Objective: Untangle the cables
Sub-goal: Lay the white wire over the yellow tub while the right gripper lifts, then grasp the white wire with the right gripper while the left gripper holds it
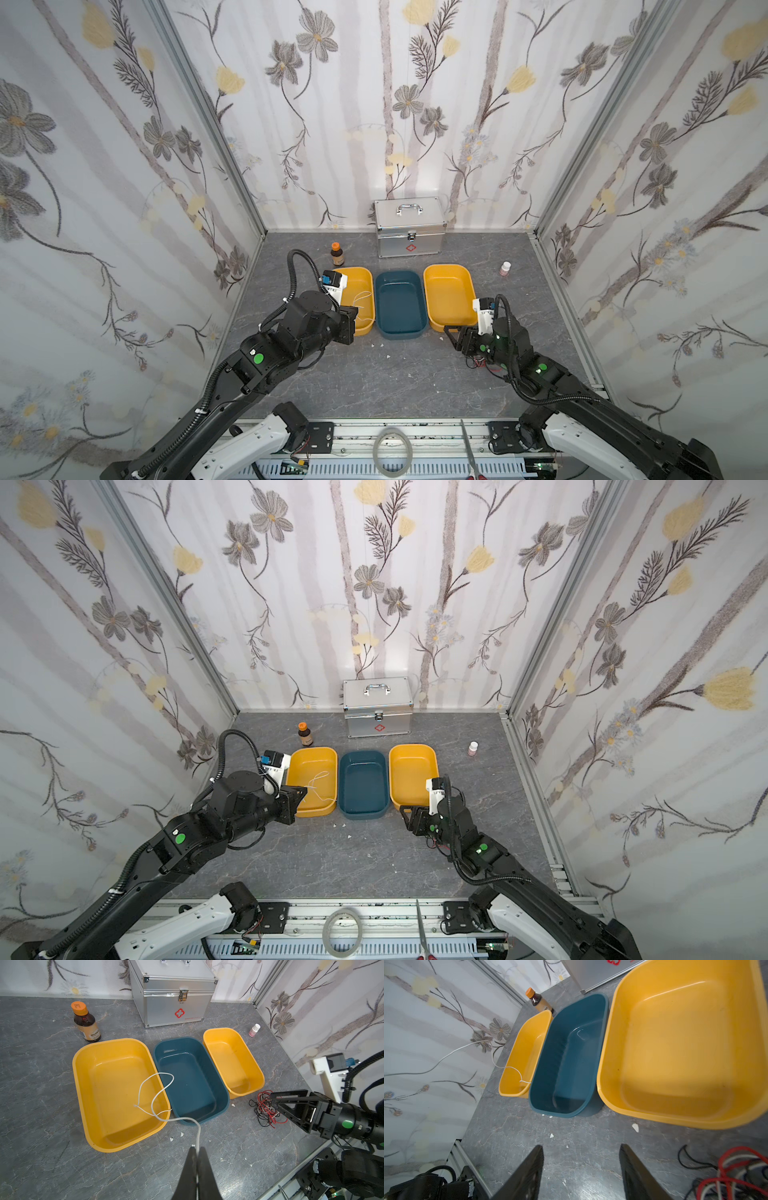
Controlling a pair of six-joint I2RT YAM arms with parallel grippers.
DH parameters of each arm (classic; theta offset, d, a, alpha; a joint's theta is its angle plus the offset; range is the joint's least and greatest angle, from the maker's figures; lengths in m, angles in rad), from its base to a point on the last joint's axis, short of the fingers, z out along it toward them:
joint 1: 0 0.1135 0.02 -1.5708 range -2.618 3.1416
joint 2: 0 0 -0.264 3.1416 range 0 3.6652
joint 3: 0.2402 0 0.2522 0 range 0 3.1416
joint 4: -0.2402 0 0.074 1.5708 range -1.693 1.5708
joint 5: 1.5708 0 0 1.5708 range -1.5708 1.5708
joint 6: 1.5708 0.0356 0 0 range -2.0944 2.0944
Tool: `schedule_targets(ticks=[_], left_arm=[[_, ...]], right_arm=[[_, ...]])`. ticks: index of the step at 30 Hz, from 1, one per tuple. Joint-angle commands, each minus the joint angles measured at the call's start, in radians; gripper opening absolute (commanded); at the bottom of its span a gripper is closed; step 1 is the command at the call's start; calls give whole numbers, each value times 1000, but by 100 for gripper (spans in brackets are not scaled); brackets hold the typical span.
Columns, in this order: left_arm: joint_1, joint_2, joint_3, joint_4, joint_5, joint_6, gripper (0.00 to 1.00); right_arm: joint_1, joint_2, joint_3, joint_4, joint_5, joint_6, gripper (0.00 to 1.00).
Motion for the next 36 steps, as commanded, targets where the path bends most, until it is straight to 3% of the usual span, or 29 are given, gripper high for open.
schedule_targets(ticks=[1, 5, 9, 15, 18, 28, 36], left_arm=[[0, -16, 4, 2, 4, -19, 0], [-1, -38, 7, -6, -4, -17, 0], [1, -49, 11, -6, -31, -11, 0], [1, -23, 42, -17, -74, 6, 0], [1, -21, 46, -15, -81, 9, 0], [2, -24, 48, -12, -88, 8, 0], [4, -20, 50, -10, -91, 14, 0]], right_arm=[[27, 107, 47, 248, -73, -31, 60], [64, 326, 176, 373, -194, -39, 60], [141, 533, 318, 411, -219, -98, 60], [147, 779, 410, 720, -397, 14, 61], [159, 883, 469, 829, -429, 52, 61], [169, 1178, 697, 912, -494, 152, 61], [188, 1318, 822, 904, -508, 187, 58]])
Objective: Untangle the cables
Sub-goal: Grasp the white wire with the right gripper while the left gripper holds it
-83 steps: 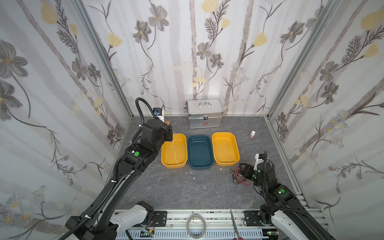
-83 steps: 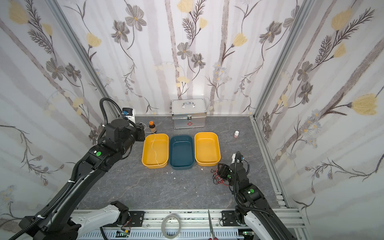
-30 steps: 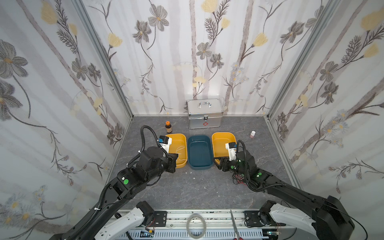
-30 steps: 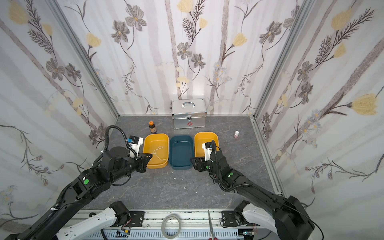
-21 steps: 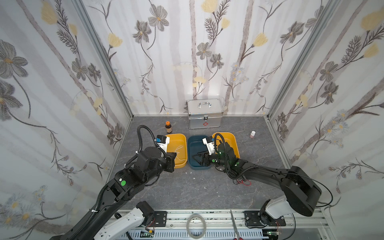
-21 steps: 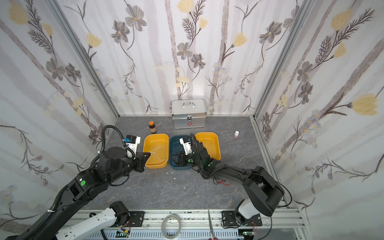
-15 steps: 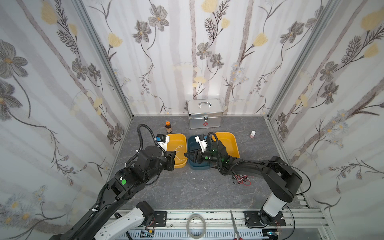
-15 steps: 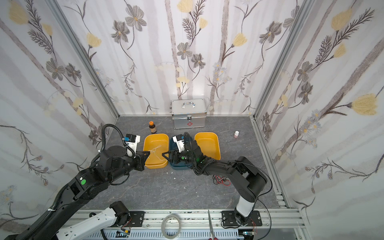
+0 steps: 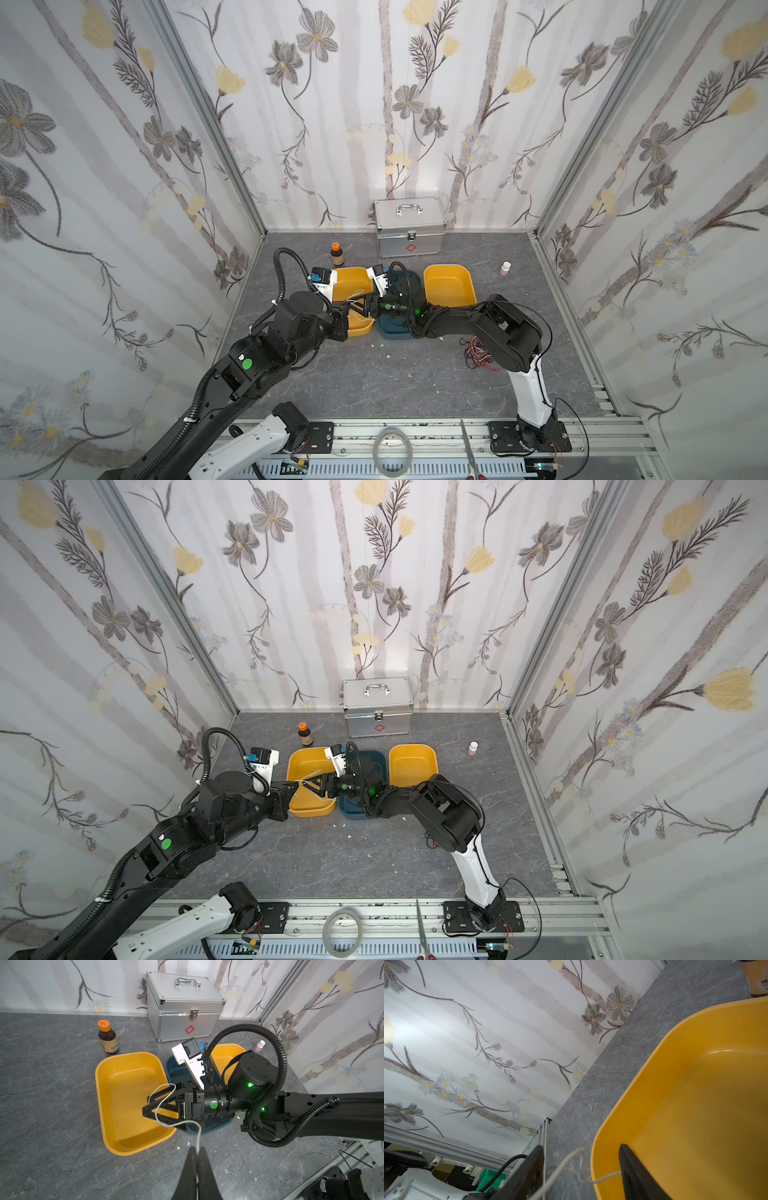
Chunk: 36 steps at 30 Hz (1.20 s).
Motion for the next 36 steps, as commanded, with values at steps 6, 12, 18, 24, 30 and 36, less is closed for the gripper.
schedule_targets(ticks=[6, 12, 18, 24, 30, 36], left_arm=[[3, 1, 10, 10, -26, 17, 0], [6, -1, 3, 10, -29, 19, 0], [17, -17, -6, 6, -38, 17, 0], [30, -24, -20, 12, -35, 16, 0], [44, -28, -28, 15, -29, 13, 0], [70, -33, -47, 27, -15, 11, 0]], right_arm=[[14, 47, 24, 36, 2, 34, 36], [13, -1, -51, 90, 6, 46, 11], [14, -69, -133, 109, -15, 84, 6], [23, -118, -234, 185, -90, 176, 5], [45, -182, -334, 263, -115, 246, 5], [65, -285, -342, 213, -115, 215, 5]])
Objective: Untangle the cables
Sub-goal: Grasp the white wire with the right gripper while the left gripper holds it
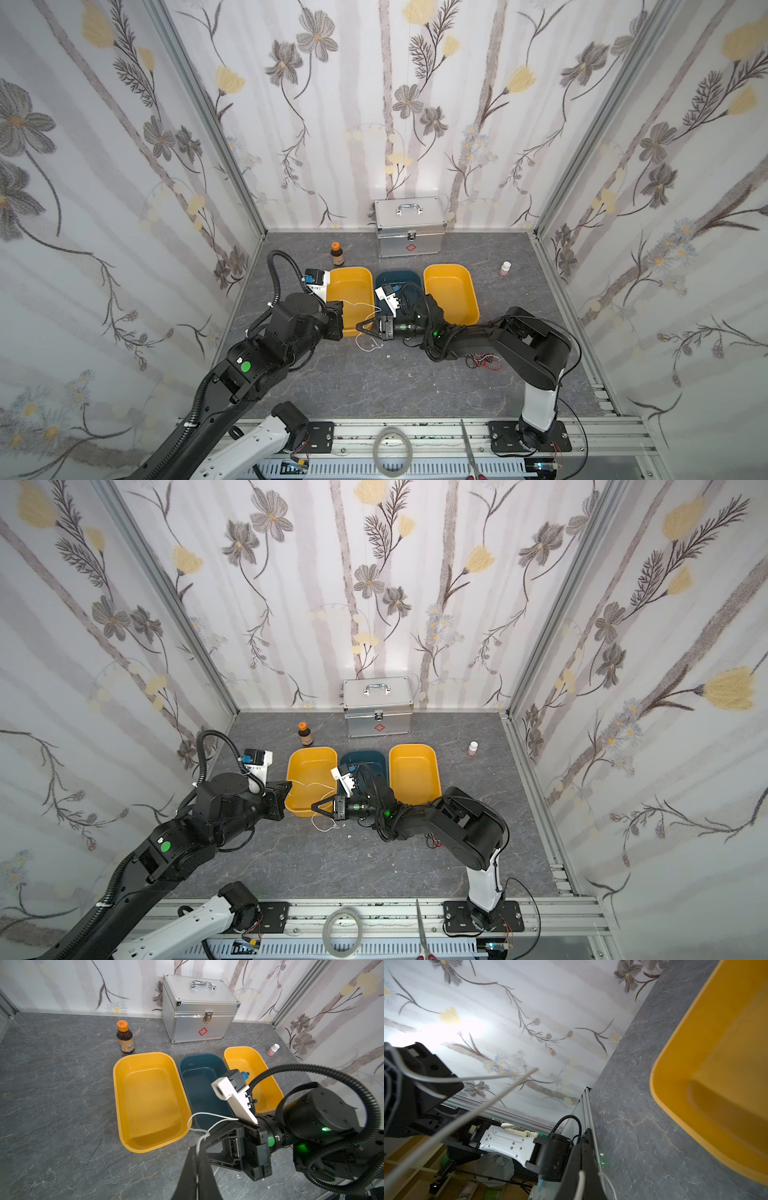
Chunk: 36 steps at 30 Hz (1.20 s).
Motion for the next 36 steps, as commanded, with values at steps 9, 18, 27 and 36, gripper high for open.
schedule_targets(ticks=[9, 18, 27, 36], left_arm=[[58, -6, -29, 59, 48, -5, 0], [113, 34, -53, 113, 40, 12, 0], [258, 99, -140, 253, 145, -49, 0], [317, 189, -216, 366, 207, -82, 0]], right_arm=[[-11, -45, 224, -382, 92, -322, 7], [-41, 103, 423, -473, 87, -369, 8], [-63, 236, 548, -507, 107, -378, 10], [-64, 273, 603, -686, 182, -430, 21]])
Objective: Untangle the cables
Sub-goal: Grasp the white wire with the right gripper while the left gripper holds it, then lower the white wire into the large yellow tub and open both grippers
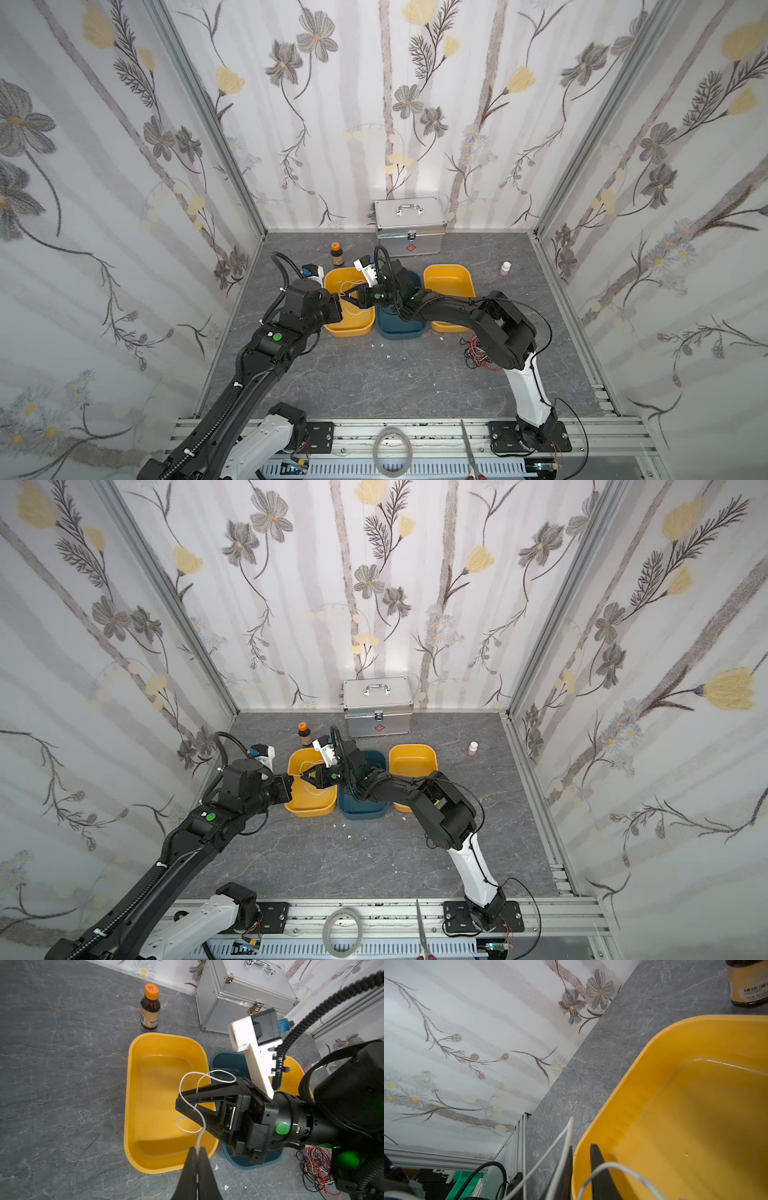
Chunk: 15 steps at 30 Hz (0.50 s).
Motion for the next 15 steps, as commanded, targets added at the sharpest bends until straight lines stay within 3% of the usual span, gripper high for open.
schedule_targets(ticks=[1, 15], left_arm=[[10, 29, -17, 96, 26, -29, 0], [33, 223, -22, 204, -9, -42, 0]], right_arm=[[0, -7, 2, -46, 32, -35, 22], [0, -125, -100, -154, 147, -104, 39]])
